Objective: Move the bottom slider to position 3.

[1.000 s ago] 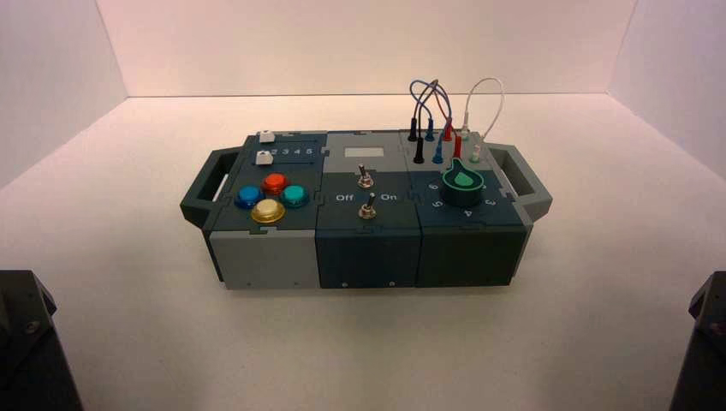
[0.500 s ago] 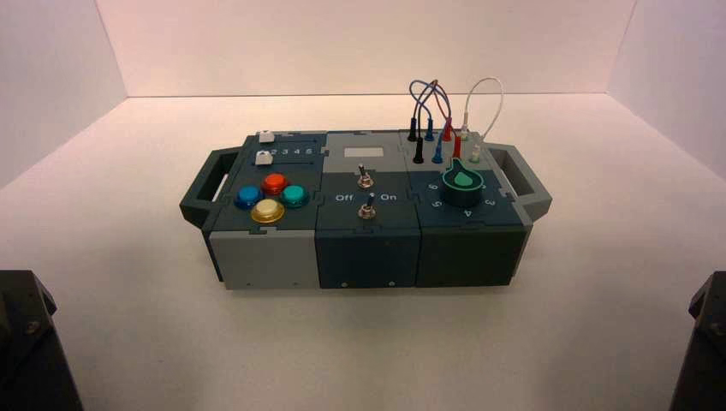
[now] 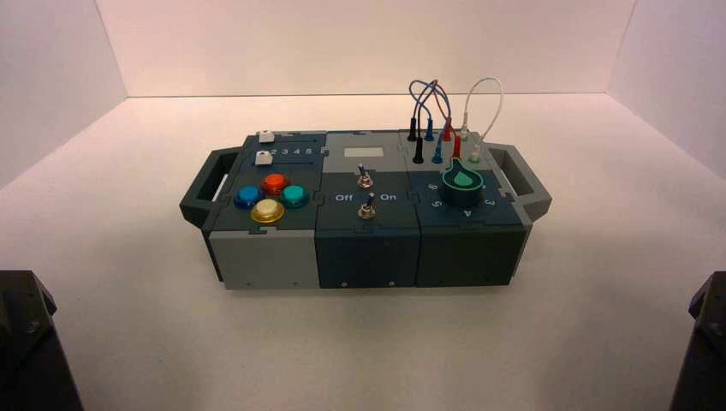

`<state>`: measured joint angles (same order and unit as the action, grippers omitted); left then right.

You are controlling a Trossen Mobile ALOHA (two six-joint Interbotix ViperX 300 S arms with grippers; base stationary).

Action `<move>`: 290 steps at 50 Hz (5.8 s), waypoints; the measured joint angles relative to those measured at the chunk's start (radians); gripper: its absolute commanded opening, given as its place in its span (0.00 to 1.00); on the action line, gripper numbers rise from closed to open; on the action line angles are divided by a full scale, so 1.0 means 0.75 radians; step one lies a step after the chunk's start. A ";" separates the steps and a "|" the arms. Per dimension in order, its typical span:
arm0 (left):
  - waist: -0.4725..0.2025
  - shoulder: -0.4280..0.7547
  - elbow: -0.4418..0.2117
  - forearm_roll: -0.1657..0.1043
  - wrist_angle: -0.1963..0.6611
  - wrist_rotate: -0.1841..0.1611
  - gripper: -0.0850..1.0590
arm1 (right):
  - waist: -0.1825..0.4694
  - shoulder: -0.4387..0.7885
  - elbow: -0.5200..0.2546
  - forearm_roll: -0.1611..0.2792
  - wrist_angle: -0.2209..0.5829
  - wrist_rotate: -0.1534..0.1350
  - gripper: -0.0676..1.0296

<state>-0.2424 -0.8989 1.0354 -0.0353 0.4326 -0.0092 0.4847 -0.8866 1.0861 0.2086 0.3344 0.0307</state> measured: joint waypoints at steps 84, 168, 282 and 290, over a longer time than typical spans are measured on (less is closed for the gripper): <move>-0.239 0.933 -0.198 -0.055 0.260 -0.051 0.05 | 0.350 0.816 -0.258 0.033 -0.125 0.008 0.04; -0.292 1.289 -0.391 -0.133 0.194 -0.065 0.05 | 0.350 0.816 -0.235 0.057 -0.145 0.010 0.04; -0.368 1.278 -0.393 -0.164 0.237 -0.065 0.05 | 0.350 0.816 -0.178 0.094 -0.184 0.010 0.04; -0.368 1.278 -0.393 -0.164 0.239 -0.065 0.04 | 0.350 0.816 -0.174 0.094 -0.184 0.010 0.04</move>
<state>-0.5185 0.0598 0.7409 -0.1580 0.6121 -0.0583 0.7470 -0.2746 0.9557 0.2792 0.1963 0.0383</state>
